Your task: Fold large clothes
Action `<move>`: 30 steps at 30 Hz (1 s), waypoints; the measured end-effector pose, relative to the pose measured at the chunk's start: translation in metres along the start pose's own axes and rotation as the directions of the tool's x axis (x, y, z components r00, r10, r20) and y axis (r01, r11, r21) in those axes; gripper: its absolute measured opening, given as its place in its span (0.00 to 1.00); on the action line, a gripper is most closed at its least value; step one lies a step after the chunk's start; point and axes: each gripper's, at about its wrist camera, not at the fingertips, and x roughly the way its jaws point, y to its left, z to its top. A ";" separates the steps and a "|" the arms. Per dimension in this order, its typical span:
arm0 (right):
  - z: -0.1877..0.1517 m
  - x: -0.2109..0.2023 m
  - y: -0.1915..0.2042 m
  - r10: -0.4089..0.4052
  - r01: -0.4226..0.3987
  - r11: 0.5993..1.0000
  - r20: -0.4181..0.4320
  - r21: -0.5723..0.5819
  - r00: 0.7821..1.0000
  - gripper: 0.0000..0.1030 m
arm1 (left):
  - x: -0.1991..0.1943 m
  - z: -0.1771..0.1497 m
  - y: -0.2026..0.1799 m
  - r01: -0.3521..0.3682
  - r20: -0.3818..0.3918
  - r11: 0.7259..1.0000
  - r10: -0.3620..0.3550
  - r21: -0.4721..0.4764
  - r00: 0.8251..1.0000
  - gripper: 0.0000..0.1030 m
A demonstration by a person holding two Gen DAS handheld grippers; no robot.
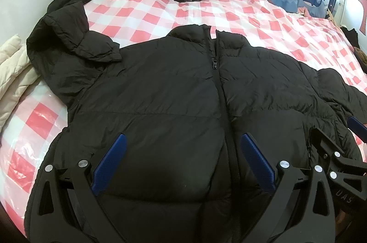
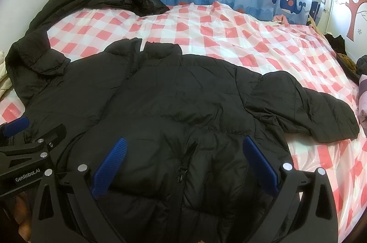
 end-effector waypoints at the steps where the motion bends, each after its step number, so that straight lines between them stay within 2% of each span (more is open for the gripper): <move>1: 0.000 0.000 0.000 0.000 0.000 1.000 0.001 0.000 1.000 0.95 | 0.000 0.000 0.000 0.000 0.000 1.000 0.000 0.000 1.000 0.93; 17: 0.000 0.004 0.004 -0.005 0.005 1.000 -0.004 -0.013 1.000 0.95 | -0.001 0.001 0.001 -0.011 0.010 1.000 0.011 0.009 1.000 0.93; 30: -0.002 0.003 0.004 -0.005 0.006 1.000 0.025 -0.027 1.000 0.95 | -0.003 0.003 0.001 -0.008 0.016 1.000 0.008 0.003 1.000 0.93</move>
